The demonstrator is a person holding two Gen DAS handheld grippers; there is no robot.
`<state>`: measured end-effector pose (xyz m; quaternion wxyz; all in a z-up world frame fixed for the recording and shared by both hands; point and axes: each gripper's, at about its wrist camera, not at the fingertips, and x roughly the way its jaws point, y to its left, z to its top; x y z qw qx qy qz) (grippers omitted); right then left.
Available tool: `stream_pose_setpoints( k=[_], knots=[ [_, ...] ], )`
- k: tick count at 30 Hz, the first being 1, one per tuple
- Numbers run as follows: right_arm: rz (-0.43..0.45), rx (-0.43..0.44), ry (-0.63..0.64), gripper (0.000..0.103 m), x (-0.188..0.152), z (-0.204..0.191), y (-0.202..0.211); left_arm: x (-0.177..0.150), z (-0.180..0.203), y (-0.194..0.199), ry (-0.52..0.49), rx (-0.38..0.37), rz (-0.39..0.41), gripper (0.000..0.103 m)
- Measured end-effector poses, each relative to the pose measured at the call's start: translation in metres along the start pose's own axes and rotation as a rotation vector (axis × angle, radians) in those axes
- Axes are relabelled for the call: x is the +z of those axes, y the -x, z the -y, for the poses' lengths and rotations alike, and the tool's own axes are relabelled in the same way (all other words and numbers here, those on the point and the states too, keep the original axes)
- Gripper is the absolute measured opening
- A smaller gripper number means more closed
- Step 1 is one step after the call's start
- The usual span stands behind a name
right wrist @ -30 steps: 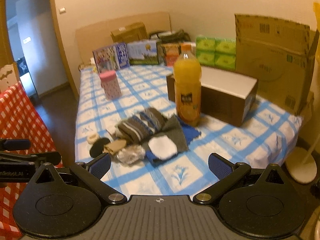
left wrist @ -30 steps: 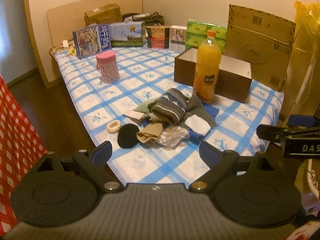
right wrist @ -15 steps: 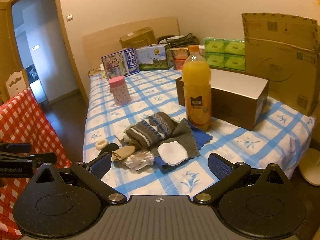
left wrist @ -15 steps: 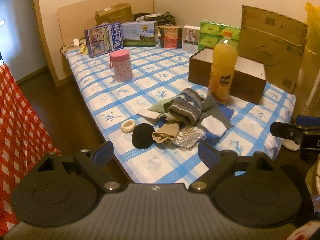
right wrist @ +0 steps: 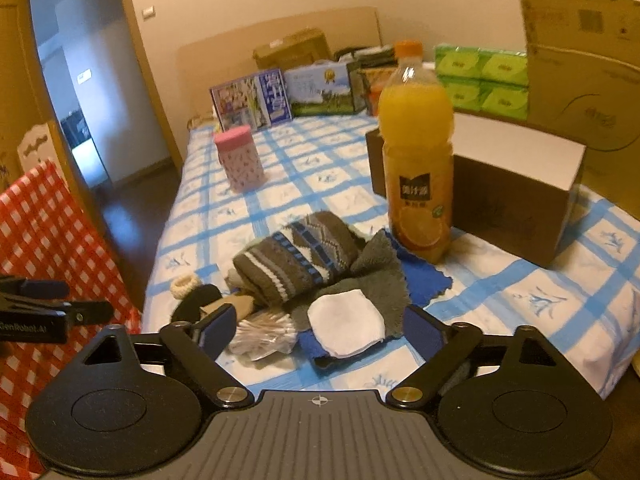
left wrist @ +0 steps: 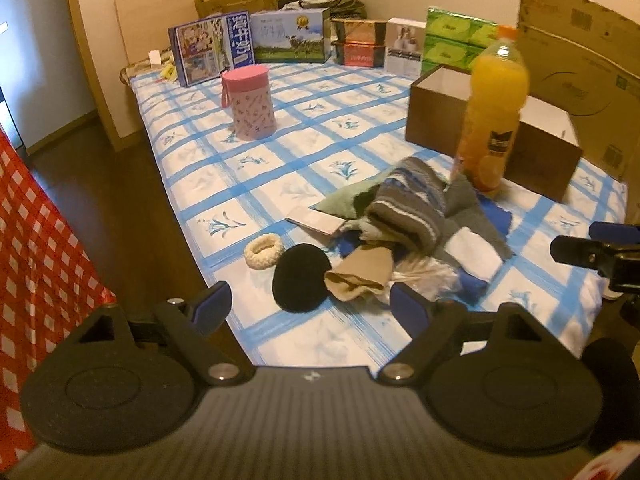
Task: Organize soft objects
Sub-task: 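Grasp the white cotton pad with the right gripper while the left tool approaches the cream hair tie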
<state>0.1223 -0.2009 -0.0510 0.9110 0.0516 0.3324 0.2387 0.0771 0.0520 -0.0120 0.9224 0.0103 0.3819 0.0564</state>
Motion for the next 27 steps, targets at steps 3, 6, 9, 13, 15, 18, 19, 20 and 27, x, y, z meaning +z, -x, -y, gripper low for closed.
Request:
stream_pose_setpoints(
  k=[3,6,9,13,15,18,19,20,27],
  knots=[
    [-0.031,-0.006,0.013,0.076,0.003,0.005,-0.024,0.004,-0.008,-0.023,0.014,0.009,-0.022,0.084],
    [-0.060,-0.007,0.013,0.074,0.004,0.012,-0.048,0.006,-0.014,-0.042,0.021,0.013,-0.038,0.083],
    [-0.089,-0.008,0.005,0.074,0.004,0.021,-0.071,0.006,-0.018,-0.060,0.023,0.013,-0.055,0.083],
    [-0.129,-0.018,0.009,0.070,0.000,0.032,-0.098,0.006,-0.022,-0.079,0.034,0.012,-0.077,0.083],
    [-0.148,-0.021,0.008,0.065,-0.001,0.038,-0.111,0.006,-0.023,-0.088,0.040,0.010,-0.087,0.083],
    [-0.168,-0.028,0.001,0.059,-0.003,0.046,-0.127,0.005,-0.023,-0.098,0.038,0.011,-0.099,0.083],
    [-0.171,-0.031,0.003,0.058,-0.004,0.049,-0.132,0.005,-0.023,-0.101,0.037,0.011,-0.103,0.083],
    [-0.174,-0.033,0.004,0.057,-0.005,0.051,-0.135,0.004,-0.023,-0.104,0.038,0.011,-0.106,0.083],
    [-0.201,-0.024,0.023,0.036,-0.013,0.056,-0.150,0.003,-0.023,-0.115,0.039,0.012,-0.126,0.083]
  ],
)
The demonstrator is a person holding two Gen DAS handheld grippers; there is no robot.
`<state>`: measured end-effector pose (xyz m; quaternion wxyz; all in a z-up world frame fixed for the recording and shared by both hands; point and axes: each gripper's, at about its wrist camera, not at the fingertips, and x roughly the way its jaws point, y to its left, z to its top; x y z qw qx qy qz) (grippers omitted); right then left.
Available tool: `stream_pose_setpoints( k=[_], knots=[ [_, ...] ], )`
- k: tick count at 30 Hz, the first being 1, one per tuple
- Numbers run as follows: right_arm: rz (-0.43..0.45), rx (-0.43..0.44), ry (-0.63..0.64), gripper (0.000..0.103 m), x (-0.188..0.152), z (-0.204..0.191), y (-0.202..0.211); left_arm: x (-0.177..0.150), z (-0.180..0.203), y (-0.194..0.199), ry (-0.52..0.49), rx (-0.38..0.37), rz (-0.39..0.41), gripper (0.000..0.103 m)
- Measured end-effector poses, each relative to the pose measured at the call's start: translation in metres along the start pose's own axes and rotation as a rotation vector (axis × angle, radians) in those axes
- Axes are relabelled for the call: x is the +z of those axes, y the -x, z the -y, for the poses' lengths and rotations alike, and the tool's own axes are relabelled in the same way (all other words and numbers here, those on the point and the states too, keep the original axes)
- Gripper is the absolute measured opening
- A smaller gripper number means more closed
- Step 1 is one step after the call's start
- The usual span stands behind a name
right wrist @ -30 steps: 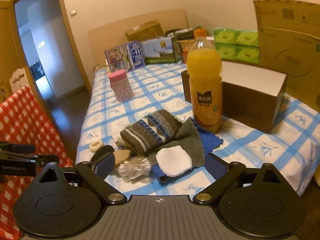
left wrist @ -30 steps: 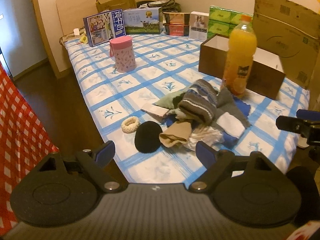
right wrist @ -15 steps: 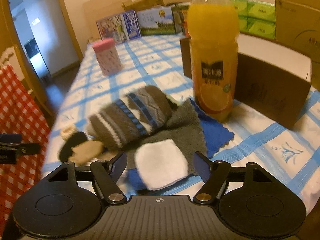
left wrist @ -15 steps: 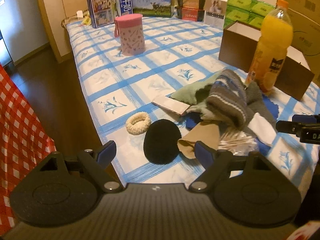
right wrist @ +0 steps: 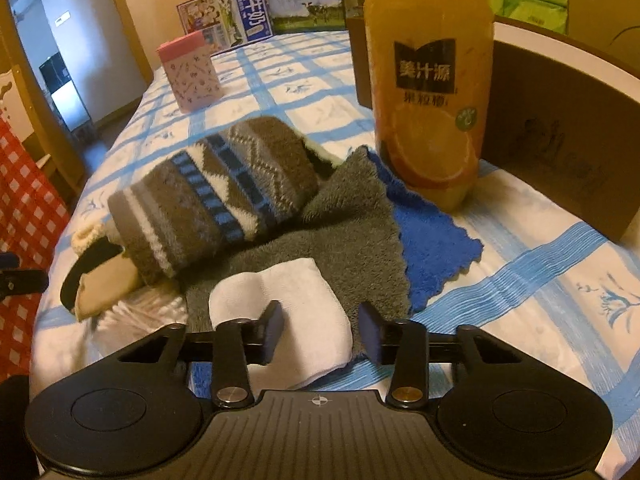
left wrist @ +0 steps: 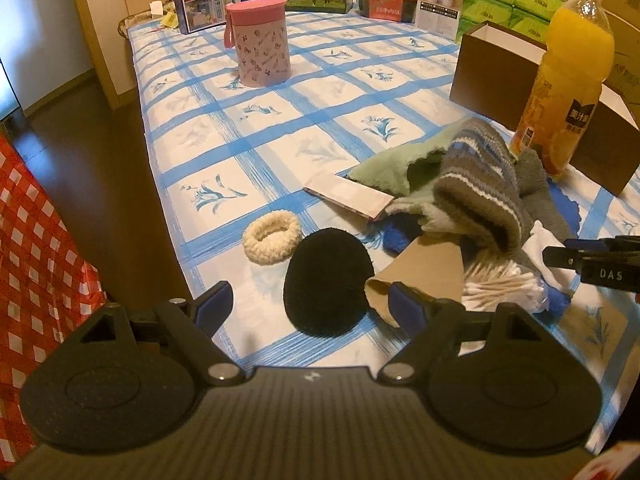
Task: Organize soft objects
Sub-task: 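Grasp the white cotton pad with the right gripper while the left tool approaches the cream hair tie, then close the left gripper on the cream hair tie and lift it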
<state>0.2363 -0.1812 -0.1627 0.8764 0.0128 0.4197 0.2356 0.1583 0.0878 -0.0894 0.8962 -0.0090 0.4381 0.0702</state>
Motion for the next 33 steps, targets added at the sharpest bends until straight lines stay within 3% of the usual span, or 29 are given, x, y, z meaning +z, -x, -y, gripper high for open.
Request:
stream_pose_setpoints(
  k=[1,5,8,17,21,33],
  knots=[
    [0.004,0.001,0.011,0.034,-0.001,-0.001,0.000,0.000,0.000,-0.001,0.000,0.001,-0.003,0.083],
    [0.018,0.000,0.068,0.003,-0.003,-0.007,0.003,-0.001,0.001,-0.004,-0.003,0.001,-0.010,0.083],
    [0.051,0.004,0.079,0.003,-0.003,-0.008,0.012,-0.001,0.001,-0.006,-0.008,0.006,-0.014,0.082],
    [0.177,-0.001,-0.047,0.003,0.012,0.003,0.058,0.006,-0.012,-0.010,-0.025,0.014,0.015,0.076],
    [0.195,-0.038,-0.066,0.003,0.020,0.006,0.068,0.012,-0.016,-0.018,-0.058,0.011,0.028,0.068],
    [0.200,-0.144,-0.112,0.003,0.028,0.019,0.075,0.038,-0.043,-0.071,-0.027,-0.026,-0.005,0.065]
  ],
)
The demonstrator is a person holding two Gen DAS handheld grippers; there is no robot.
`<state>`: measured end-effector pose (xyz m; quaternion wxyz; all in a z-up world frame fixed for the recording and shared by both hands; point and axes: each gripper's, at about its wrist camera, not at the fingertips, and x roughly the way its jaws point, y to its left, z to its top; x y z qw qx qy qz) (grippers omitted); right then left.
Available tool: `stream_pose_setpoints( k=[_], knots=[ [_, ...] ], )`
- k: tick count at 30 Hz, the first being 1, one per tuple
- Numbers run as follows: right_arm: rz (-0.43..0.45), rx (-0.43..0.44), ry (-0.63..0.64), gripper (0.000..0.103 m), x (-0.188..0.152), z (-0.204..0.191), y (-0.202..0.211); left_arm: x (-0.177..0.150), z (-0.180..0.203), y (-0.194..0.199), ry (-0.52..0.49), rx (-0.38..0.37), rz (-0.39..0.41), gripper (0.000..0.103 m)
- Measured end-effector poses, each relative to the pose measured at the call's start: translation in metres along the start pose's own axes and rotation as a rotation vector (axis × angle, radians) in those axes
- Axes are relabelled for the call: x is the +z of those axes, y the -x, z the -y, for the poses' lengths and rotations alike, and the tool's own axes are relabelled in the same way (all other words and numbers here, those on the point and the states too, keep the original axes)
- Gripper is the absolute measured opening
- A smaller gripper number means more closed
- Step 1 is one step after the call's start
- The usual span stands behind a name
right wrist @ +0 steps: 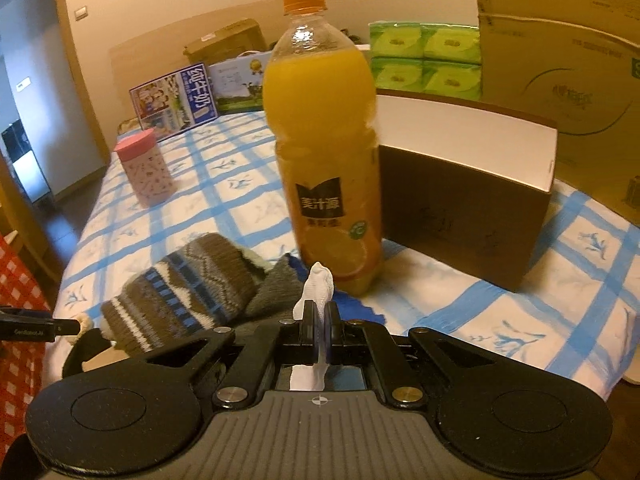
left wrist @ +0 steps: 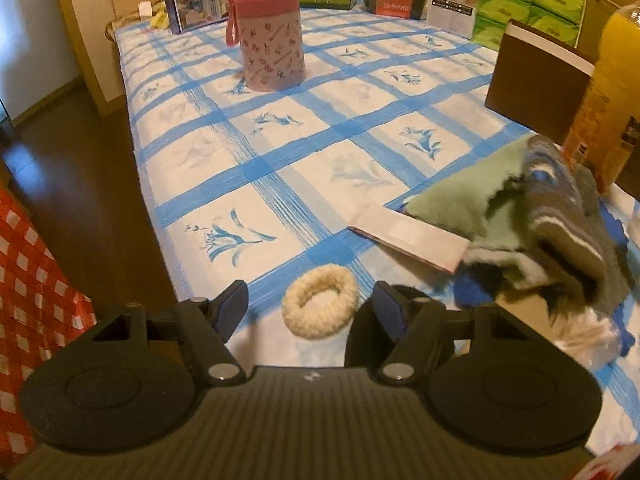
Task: Organize soft objects
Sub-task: 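Close the left gripper on the cream hair tie and lift it, then carry both items to the white box while the left gripper releases the hair tie inside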
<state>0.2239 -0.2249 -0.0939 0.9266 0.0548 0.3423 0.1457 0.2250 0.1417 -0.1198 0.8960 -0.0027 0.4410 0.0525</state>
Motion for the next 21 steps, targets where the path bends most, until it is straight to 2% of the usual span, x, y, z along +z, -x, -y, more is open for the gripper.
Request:
stream_pose_setpoints(
  k=[6,7,8,9,10,14,21],
  knots=[
    [-0.005,-0.031,-0.021,0.003,0.002,0.007,0.000,0.002,-0.009,-0.019,0.052,-0.039,-0.040,0.060],
    [-0.004,-0.038,-0.022,0.003,0.002,0.008,0.000,0.003,-0.010,-0.021,0.053,-0.042,-0.044,0.055],
    [-0.004,-0.041,-0.024,0.003,0.002,0.009,0.000,0.003,-0.011,-0.023,0.051,-0.041,-0.055,0.045],
    [-0.004,-0.043,-0.027,0.003,0.002,0.010,0.001,0.003,-0.011,-0.024,0.046,-0.044,-0.064,0.039],
    [-0.004,-0.045,-0.031,0.003,0.002,0.011,0.001,0.003,-0.010,-0.024,0.039,-0.044,-0.061,0.038],
    [0.002,-0.050,-0.034,0.003,0.002,0.014,0.006,0.003,-0.001,-0.020,-0.025,-0.055,-0.047,0.018],
    [0.027,-0.045,-0.049,0.003,0.004,0.019,0.017,0.007,0.002,-0.001,-0.018,-0.065,-0.008,0.016]
  ],
)
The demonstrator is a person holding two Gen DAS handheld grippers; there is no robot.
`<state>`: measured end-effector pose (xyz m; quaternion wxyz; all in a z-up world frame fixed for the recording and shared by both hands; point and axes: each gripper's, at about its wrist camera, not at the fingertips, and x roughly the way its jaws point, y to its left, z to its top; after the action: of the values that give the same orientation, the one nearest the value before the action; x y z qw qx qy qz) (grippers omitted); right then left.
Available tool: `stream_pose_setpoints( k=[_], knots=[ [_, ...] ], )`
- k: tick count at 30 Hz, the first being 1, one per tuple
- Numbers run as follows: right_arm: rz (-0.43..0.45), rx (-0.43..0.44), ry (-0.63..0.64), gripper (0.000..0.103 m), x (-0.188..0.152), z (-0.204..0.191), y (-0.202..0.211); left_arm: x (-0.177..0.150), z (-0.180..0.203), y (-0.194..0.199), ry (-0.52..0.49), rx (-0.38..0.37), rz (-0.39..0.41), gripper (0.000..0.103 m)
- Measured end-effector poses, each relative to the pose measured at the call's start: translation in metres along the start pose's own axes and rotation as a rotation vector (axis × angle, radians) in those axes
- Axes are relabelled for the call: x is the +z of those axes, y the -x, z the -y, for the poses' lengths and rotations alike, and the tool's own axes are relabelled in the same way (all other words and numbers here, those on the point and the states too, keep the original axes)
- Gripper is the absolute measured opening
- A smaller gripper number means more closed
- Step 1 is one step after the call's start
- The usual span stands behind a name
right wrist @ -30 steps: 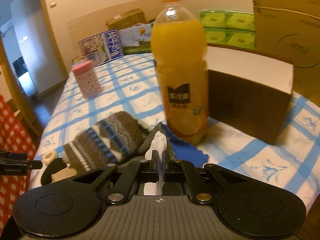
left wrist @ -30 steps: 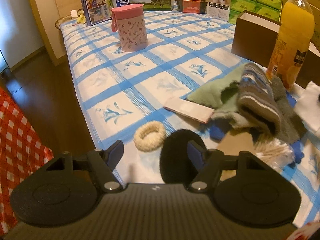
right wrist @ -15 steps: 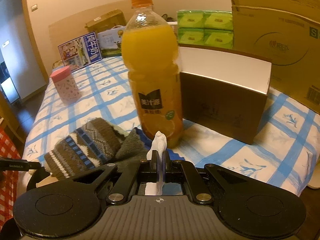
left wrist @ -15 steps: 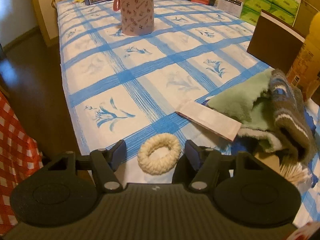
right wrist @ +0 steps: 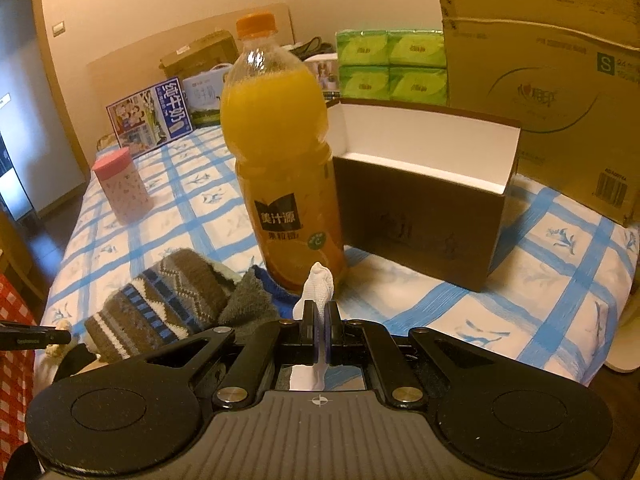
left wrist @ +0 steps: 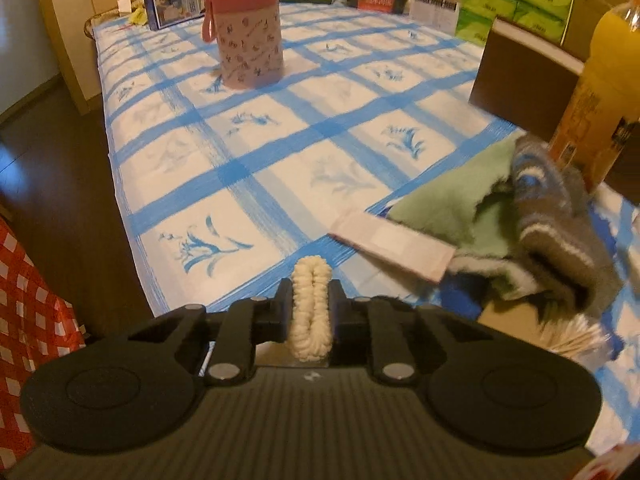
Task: Organize soft objects
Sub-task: 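Carry both items to the white box while the left gripper releases the hair tie inside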
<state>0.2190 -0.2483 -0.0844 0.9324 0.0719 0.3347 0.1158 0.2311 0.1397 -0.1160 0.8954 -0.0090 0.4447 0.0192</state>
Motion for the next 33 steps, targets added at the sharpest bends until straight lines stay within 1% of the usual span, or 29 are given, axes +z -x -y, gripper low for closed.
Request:
stream_pose_setpoints(
  k=[4,8,13,16,19,25,29,33],
  knots=[
    [0.016,0.006,-0.014,0.003,0.003,0.005,0.008,0.007,0.007,0.015,-0.013,-0.015,0.025,0.016],
    [0.030,0.008,-0.025,0.003,0.007,0.010,0.017,0.020,0.019,0.029,-0.041,-0.060,0.053,0.016],
    [0.058,0.003,-0.027,0.003,0.023,0.019,0.028,0.054,0.042,0.034,-0.113,-0.140,0.100,0.016],
    [0.091,0.003,-0.027,0.003,0.043,0.026,0.032,0.086,0.060,0.032,-0.167,-0.194,0.133,0.016],
    [0.129,0.005,-0.022,0.003,0.065,0.034,0.032,0.125,0.082,0.028,-0.221,-0.246,0.179,0.016],
    [0.205,0.002,-0.025,0.003,0.117,0.051,0.017,0.202,0.125,0.011,-0.269,-0.354,0.244,0.016],
    [0.216,0.001,-0.041,0.003,0.143,0.063,-0.007,0.245,0.152,-0.014,-0.285,-0.422,0.238,0.017],
    [0.199,-0.013,-0.060,0.003,0.164,0.077,-0.043,0.273,0.179,-0.045,-0.315,-0.460,0.209,0.017]
  ],
)
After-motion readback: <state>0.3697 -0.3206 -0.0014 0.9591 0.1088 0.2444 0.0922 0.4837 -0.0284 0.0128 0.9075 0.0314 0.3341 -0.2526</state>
